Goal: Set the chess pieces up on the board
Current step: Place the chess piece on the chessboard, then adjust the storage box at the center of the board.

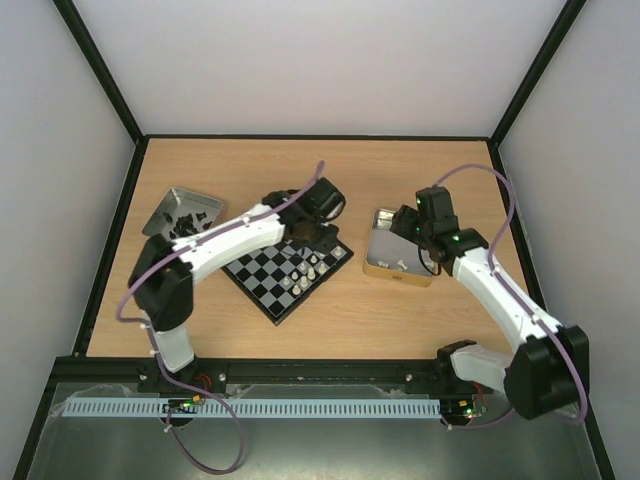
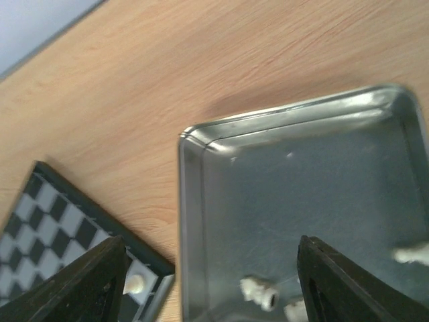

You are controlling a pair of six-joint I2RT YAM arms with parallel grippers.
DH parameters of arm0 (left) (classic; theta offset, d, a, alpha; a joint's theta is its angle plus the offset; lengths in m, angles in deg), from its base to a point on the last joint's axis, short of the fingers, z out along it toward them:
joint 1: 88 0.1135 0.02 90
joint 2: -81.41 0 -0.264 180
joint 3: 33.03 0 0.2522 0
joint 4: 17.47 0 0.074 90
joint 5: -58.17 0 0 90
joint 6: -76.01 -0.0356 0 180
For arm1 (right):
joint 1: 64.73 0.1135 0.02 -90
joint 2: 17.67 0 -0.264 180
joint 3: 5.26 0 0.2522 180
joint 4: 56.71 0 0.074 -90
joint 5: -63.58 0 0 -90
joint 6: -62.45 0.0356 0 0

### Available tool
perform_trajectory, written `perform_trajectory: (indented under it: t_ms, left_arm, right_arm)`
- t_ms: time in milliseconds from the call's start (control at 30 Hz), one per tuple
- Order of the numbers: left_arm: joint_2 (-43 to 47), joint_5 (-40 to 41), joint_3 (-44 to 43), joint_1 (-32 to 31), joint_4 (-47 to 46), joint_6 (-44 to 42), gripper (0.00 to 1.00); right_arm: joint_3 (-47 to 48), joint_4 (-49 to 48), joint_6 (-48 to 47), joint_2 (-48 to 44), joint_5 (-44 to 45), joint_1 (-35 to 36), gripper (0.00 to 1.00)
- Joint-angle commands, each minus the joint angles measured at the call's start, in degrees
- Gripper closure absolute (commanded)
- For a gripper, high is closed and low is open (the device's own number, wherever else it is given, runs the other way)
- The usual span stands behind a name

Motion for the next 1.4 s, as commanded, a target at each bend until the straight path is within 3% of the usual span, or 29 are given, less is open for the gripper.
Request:
perform_trajectory:
  t_ms: [0, 233, 367, 567, 800, 933, 1200, 1367]
  left_arm:
    - [7.78, 1.66, 5.48, 3.27, -5.23, 3.39, 0.60]
    - [22.08, -2.01, 18.24, 7.75, -13.55, 3.81, 0.54]
    - [27.88, -4.10, 21.76, 9.08, -13.04, 1.44, 0.51]
    - [31.17, -1.45, 22.37, 10.18, -10.53, -1.60, 0.48]
    - [31.62, -2.24, 22.71, 10.61, -10.90, -2.55, 0.48]
    - [31.55, -2.37, 22.70, 10.69, -10.88, -2.61, 0.48]
    - [31.21, -3.01, 22.44, 10.78, -11.22, -2.26, 0.48]
    - [30.66, -3.60, 22.14, 10.79, -11.28, -1.99, 0.48]
  right_arm:
    - [4.96, 6.05, -10.46, 7.11, 8.27, 0.06, 0.30]
    - [12.45, 9.10, -18.92, 21.27, 14.56, 0.09, 0.18]
    - [19.02, 10.77, -23.15, 29.70, 17.20, 0.06, 0.16]
    - [26.90, 12.97, -28.45, 38.80, 22.44, 0.10, 0.15]
    - [29.69, 12.37, -33.70, 43.01, 16.26, -0.19, 0.19]
    - [30.54, 12.41, -35.43, 44.44, 12.55, -1.21, 0.23]
    - [28.99, 11.46, -34.63, 44.66, 12.84, -4.93, 0.57]
    - [27.77, 11.08, -31.32, 43.21, 16.06, -5.56, 0.65]
